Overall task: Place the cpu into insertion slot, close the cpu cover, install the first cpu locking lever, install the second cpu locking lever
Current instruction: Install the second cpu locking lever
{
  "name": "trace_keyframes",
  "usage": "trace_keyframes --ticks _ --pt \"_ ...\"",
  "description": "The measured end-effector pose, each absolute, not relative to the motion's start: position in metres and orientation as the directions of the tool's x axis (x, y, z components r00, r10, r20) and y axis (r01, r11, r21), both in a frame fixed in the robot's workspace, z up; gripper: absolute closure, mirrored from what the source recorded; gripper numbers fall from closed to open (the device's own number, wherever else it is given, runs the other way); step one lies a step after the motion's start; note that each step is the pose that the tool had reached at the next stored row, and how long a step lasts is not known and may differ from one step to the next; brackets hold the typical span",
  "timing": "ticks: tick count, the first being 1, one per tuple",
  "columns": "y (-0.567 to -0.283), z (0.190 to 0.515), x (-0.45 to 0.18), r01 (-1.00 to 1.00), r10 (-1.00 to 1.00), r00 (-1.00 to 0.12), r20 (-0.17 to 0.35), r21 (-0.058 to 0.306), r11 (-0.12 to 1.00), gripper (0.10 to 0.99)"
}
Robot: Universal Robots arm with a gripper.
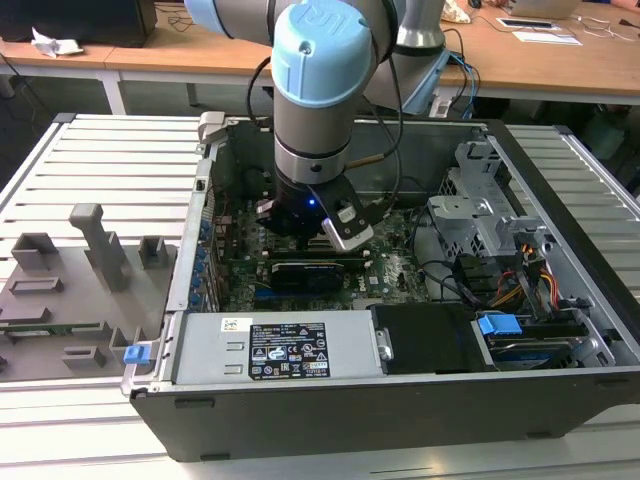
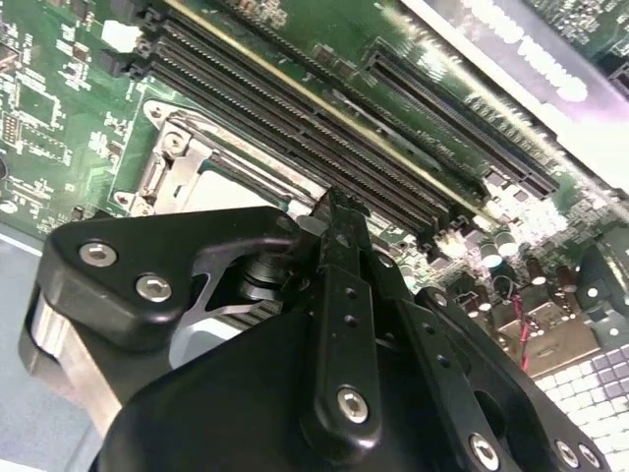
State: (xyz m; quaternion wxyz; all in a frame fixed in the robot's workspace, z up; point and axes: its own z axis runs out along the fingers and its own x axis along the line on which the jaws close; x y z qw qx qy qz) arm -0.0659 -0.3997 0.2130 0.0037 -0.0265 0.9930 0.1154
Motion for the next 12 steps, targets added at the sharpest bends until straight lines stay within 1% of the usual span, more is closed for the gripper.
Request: trace_keyframes --ticks 2,4,12 --pt "-0.4009 0.2096 -0.0704 -0.058 -0.056 -0.998 -0.014 0.244 0.968 0.98" --pt "-0.4009 0.207 -0.0709 -0.062 -0.06 -0.998 -0.015 0.25 0.966 0.98" --pt "-0.4009 0.2021 -0.0715 -0.074 -0.073 -0.997 -0.015 0.255 0.964 0.98"
